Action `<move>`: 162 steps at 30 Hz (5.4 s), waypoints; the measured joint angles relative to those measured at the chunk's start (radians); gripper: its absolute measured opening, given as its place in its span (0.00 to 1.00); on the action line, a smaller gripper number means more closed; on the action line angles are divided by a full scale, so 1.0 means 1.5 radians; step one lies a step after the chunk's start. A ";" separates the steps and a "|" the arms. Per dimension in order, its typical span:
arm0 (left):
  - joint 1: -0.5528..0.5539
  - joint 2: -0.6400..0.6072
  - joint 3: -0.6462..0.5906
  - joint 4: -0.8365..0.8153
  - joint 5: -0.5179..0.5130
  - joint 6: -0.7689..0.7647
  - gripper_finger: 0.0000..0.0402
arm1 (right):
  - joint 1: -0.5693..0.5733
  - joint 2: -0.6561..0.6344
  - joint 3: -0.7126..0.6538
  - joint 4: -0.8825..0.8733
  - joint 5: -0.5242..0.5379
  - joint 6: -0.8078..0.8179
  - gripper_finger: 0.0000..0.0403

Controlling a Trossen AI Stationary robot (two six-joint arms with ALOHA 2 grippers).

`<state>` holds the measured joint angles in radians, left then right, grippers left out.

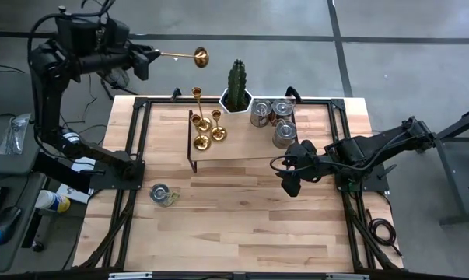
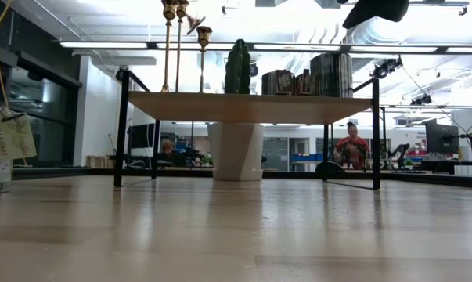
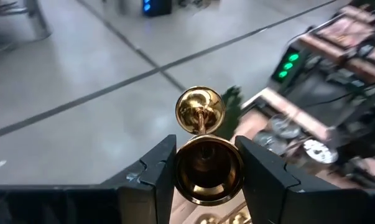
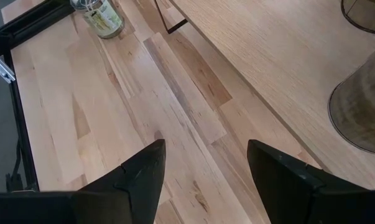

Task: Pick & Place candle stick holders
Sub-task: Put the gold candle holder on the shelf

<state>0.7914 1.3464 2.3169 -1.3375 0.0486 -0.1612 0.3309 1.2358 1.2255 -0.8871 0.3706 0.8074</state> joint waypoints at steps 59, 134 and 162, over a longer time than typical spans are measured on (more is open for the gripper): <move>-0.402 0.217 -0.001 -0.158 0.013 -0.038 0.35 | 0.000 0.000 0.000 0.000 0.010 0.005 0.55; -0.406 0.271 0.016 -0.156 -0.044 -0.026 0.35 | 0.000 0.000 0.000 0.000 0.013 0.008 0.55; -0.406 0.271 0.016 -0.156 -0.043 0.019 0.35 | 0.000 0.008 0.000 0.065 0.028 -0.033 0.55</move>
<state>0.1829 1.7523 2.3409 -1.5711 -0.0154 -0.1332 0.3309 1.2485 1.2255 -0.7899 0.4122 0.7576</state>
